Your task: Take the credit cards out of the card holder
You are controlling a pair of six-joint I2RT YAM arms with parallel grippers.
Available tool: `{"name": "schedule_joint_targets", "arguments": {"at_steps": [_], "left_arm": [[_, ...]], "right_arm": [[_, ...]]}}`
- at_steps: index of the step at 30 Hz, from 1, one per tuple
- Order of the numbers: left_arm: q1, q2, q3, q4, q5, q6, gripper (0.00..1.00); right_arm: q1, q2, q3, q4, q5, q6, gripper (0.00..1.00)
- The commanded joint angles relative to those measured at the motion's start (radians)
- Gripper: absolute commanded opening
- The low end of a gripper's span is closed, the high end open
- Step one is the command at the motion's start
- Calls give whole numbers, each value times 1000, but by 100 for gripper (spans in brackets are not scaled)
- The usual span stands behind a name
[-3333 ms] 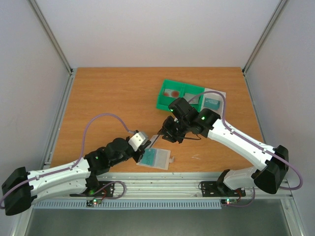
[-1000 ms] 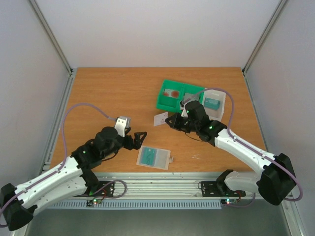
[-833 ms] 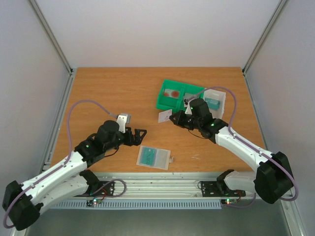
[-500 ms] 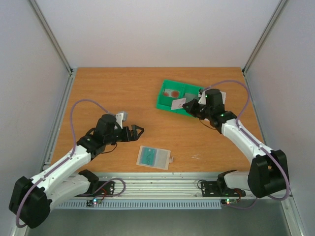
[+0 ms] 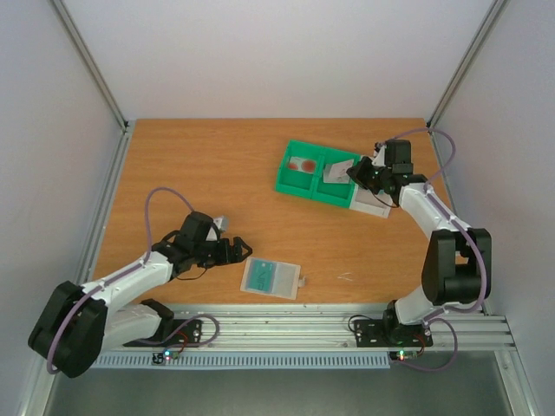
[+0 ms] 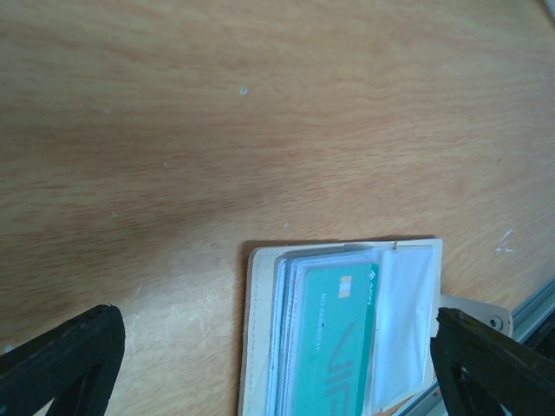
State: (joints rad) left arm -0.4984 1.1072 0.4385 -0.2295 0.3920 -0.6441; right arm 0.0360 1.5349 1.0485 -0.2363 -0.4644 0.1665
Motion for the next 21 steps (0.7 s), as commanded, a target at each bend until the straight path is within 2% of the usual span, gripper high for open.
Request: {"name": "schedule_joint_targets", "arguments": {"at_steps": [1,9,21], "left_arm": [[4,57,-27,129,52,-31,96],[4,136,-26,206,115,-51,90],[4,182,-32,254,145,-67,86]], "right_arm": [[-4,79,78,-9,16,-53,1],[-4,204,136,20,38,-65,1],[-4,322,203,55,42,-92,1]]}}
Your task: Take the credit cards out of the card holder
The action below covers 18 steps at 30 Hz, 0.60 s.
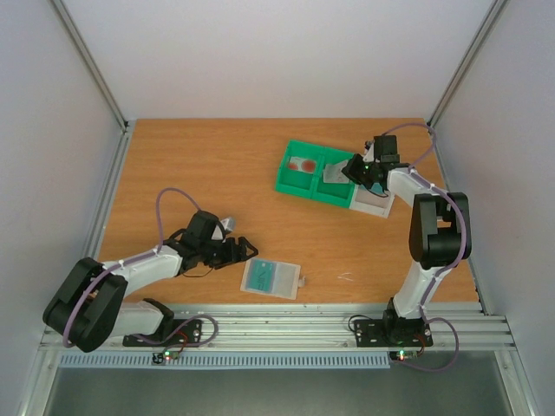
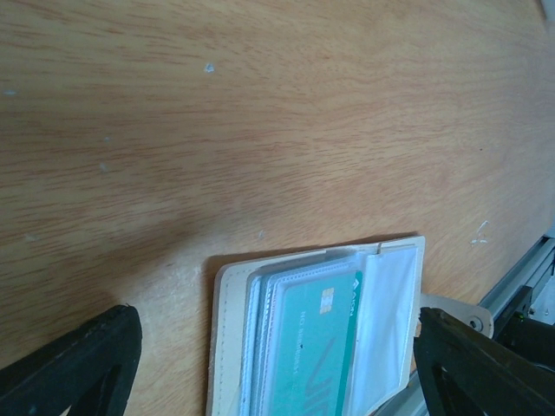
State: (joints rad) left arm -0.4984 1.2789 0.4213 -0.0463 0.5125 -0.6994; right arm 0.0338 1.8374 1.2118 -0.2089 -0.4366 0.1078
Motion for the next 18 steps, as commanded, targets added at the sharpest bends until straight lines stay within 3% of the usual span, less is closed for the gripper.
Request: {"name": "schedule_joint_targets", "arguments": {"at_steps": [1,9,18], "left_arm": [[4,10,-16,74,24,-17,86],[4,12,-19,85,28,-33,85],[4,32,-38,130,70,-61,82]], "right_arm": [[-2,26,42,29,13,-35,2],[-2,74,77,1,24,-47,3],[-2,91,124,-98,70,-61,13]]}}
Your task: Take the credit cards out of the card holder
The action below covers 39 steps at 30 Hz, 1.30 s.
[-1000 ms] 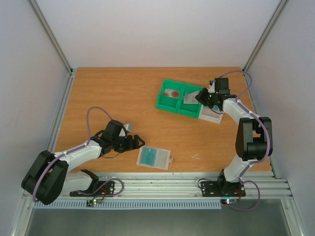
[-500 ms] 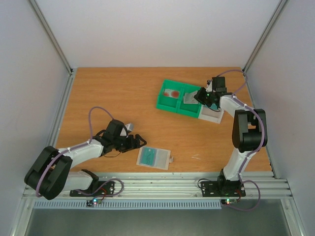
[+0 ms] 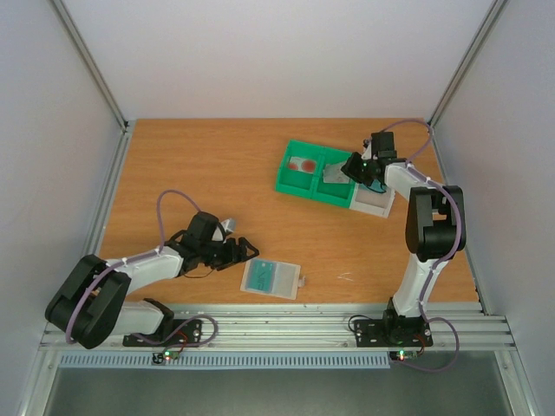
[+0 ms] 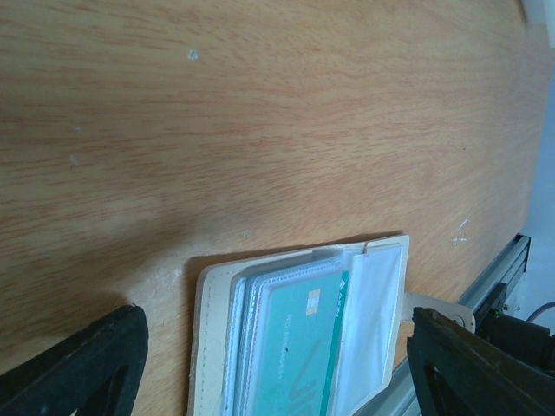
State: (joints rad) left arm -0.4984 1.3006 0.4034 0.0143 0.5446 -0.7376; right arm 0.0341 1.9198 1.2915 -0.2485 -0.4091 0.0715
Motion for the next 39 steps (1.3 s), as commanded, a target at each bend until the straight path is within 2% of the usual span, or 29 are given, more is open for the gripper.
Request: {"name": "schedule_joint_targets", "arguments": {"at_steps": [1,9,17,26,32,35,39], "left_arm": [[4,7,-23,74,42,-31,82],[-1,4,-47,82,26,-69,80],[-35,-17,-93,166,33,-162,76],[-151,-20,-117,230,-35,-249,72],[-183,-45,-149,264,-70,-311,67],[-184,-103,-146,195,-106,-304,65],[-184,-186,-104,37,-141,-217,65]], "right_arm": [[-2,8,50,-70,50,-27,14],[-3,-5,103,-197,114,13,22],[10,-126,118,-368,62,112,30],[76,-328,-65,-410,-30,124,29],[153,-467,-231,-393,-85,101,29],[190,-531,-309,-330,-154,107,29],[273,-579,-375,-294,-168,130,29]]}}
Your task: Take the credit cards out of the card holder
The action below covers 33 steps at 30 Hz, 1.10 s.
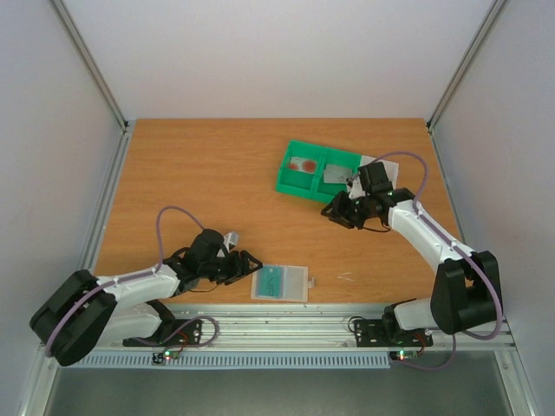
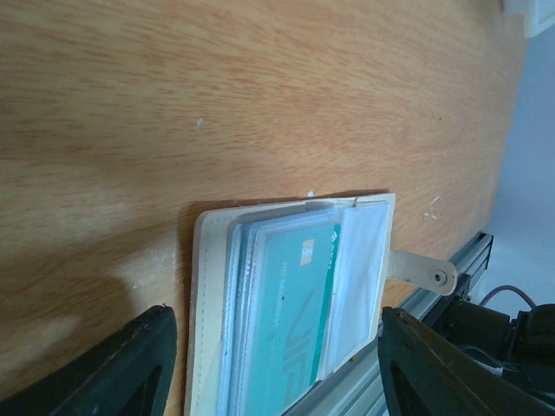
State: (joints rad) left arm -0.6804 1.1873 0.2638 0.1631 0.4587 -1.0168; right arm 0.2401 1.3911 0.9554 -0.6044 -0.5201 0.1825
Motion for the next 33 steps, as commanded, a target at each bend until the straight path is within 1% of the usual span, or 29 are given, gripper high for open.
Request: {"name": "schedule_joint_targets", "arguments": {"at_steps": [1,3,6,9,11,13,15,21,24,28,33], "left_arm": [[-3,-85,43,-134,-54,76,65],[-4,-107,49,-156,-50,104,63],[-4,-121,47,-158,-45,127,57],[-4,-114,34,-121,-24,131,39],[-5,-94,27,-81,7,127,22],[-6,-69,22,-42,36,121,9],[-8,-46,17,-8,54,113,1],[-14,38,12,75,72,104,1],[-19,77,8,119,83,86,1],[-21,111,8,124,77,83,0],[-22,149,-2,155,78,78,2]], "right_arm": [[90,-55,-48,64,-57,26,29],[143,-63,-72,77,-50,51,29],[225,-75,-115,127,-39,91,29],[310,-75,-156,188,-13,134,28],[356,-74,-192,252,-11,159,27],[397,-62,-223,325,-21,175,27],[434,-44,-240,351,-11,188,26],[512,23,-256,391,21,199,25],[527,40,-280,433,29,218,24],[545,58,-309,475,41,231,22],[554,78,-324,481,59,224,20]]}}
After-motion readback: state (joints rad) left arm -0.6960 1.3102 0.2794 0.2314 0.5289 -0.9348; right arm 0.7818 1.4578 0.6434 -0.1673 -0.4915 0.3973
